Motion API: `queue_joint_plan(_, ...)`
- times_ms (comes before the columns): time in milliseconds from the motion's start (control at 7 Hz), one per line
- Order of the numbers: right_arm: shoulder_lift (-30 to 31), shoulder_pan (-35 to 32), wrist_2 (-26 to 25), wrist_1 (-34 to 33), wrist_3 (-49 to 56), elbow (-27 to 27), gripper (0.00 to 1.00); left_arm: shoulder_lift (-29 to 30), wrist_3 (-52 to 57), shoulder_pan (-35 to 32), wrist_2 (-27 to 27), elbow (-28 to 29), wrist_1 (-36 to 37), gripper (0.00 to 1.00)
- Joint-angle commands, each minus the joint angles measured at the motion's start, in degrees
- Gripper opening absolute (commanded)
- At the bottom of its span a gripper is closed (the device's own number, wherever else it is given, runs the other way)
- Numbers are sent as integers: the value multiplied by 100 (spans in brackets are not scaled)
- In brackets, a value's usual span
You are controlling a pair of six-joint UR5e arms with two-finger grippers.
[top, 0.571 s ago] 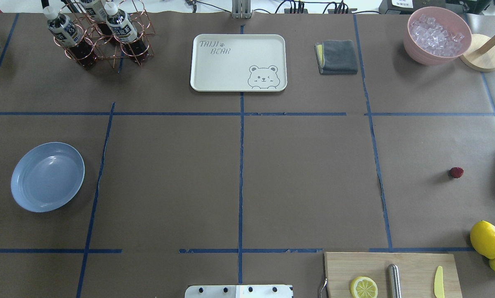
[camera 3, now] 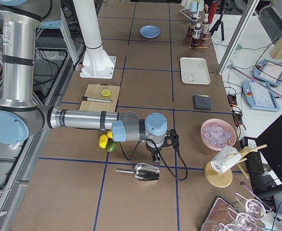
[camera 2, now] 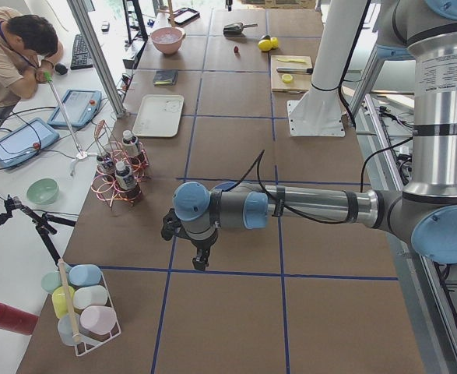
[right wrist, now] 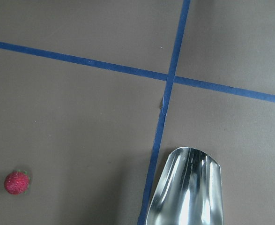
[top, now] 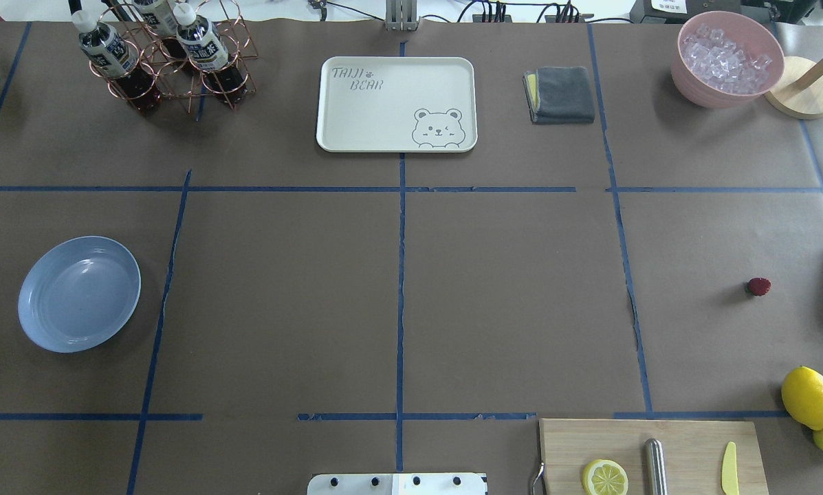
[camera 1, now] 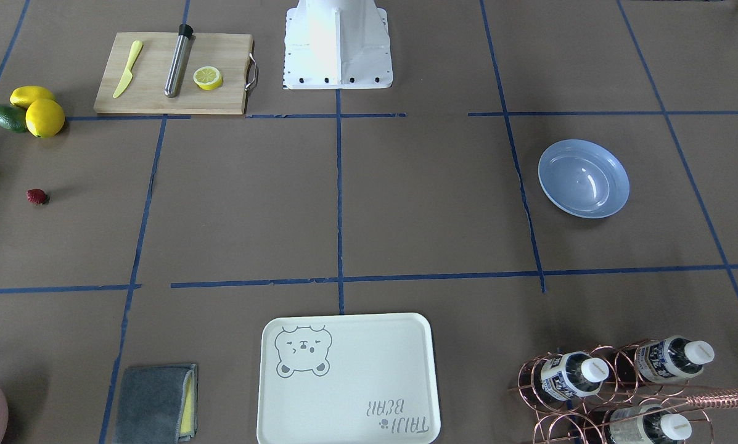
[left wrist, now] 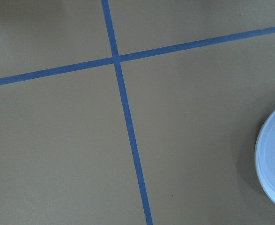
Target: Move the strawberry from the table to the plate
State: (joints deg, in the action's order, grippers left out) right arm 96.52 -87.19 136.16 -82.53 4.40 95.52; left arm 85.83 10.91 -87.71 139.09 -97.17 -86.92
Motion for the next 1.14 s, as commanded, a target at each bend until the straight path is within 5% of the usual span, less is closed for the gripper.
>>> queue_joint_plan(0,33,0,7,9,17,220,100,31,-27,44,-406,-13,-645,100)
queue_joint_plan(286,-54,0,-2,9,-35,405,100,39,8,70,-409,-4,-1847,100)
queue_joint_plan(571,-185,0,-3,-9,-79,530,100,179,-45,193,-418,329,-4102,100)
queue_joint_plan(1000,-300,0,15,0,-62,415,100,233,-211,439,-286,821,-5157,100)
